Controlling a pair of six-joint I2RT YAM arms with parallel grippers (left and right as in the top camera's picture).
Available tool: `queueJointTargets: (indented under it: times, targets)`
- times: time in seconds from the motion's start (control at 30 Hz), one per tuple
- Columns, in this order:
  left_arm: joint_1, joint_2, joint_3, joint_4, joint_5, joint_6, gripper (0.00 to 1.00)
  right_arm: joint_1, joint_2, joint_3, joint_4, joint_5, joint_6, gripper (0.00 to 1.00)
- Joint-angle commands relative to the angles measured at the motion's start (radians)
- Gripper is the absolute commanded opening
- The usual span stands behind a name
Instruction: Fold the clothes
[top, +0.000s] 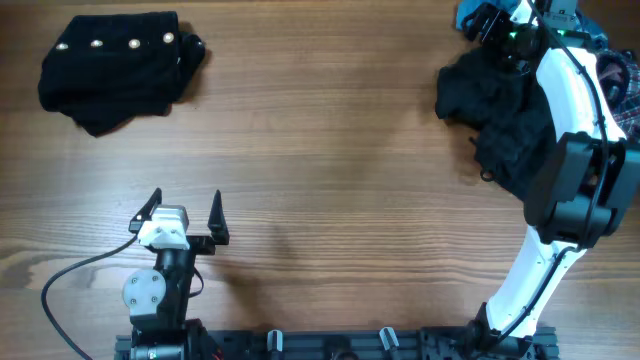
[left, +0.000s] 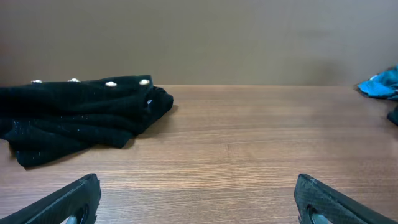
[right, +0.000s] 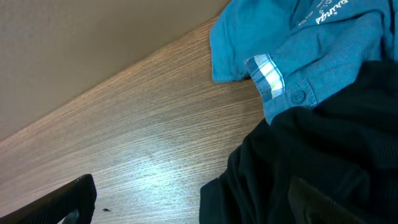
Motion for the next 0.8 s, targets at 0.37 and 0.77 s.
queueJointTargets:
  times: [0.37, 0.77]
  targets:
    - [0.008, 0.002, -0.005, -0.004, -0.010, -0.014, 1.00, 0.003, -0.002, -0.003, 0.002, 0.014, 0.007, 1.00]
    - [0.008, 0.002, -0.005, -0.004, -0.010, -0.014, 1.00, 0.229, -0.324, -0.003, -0.037, 0.017, 0.006, 1.00]
